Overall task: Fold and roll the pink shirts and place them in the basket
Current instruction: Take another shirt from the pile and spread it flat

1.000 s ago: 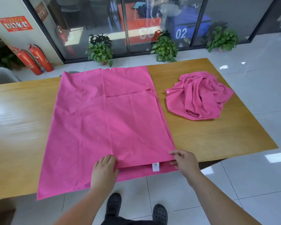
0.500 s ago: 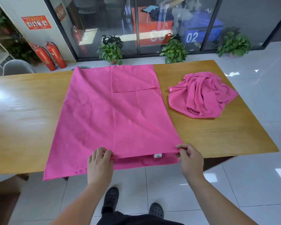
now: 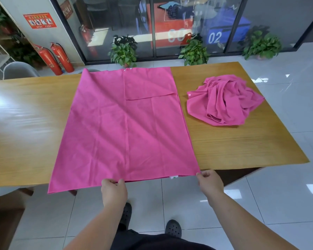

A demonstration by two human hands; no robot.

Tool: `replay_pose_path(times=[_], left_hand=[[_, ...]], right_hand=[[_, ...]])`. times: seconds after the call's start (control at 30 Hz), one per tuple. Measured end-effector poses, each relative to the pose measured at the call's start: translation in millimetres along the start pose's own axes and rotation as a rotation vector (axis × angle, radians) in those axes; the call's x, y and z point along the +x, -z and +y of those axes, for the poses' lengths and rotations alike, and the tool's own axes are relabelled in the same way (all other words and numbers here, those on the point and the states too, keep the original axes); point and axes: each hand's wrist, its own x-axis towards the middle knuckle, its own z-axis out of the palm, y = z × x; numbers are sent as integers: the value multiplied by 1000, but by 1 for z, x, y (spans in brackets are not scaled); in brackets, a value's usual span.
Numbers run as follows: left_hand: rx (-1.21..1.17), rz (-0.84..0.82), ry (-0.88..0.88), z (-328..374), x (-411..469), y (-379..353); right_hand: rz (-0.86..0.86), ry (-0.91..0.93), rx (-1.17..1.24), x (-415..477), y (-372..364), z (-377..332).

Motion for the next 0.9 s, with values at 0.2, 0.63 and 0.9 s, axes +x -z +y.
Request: replay_pose_path(times=[0.2,0.63,0.9], left_hand=[[-542,-36,290,11,11,-9],[-583,111,238,-2,-2,0],[-656,80,175,-9,-4,3]], right_hand=[[-89,-146,480,5,-2,-4],[-74,-97,697,3,6,-4],[-81,-55,591,3,4,4]])
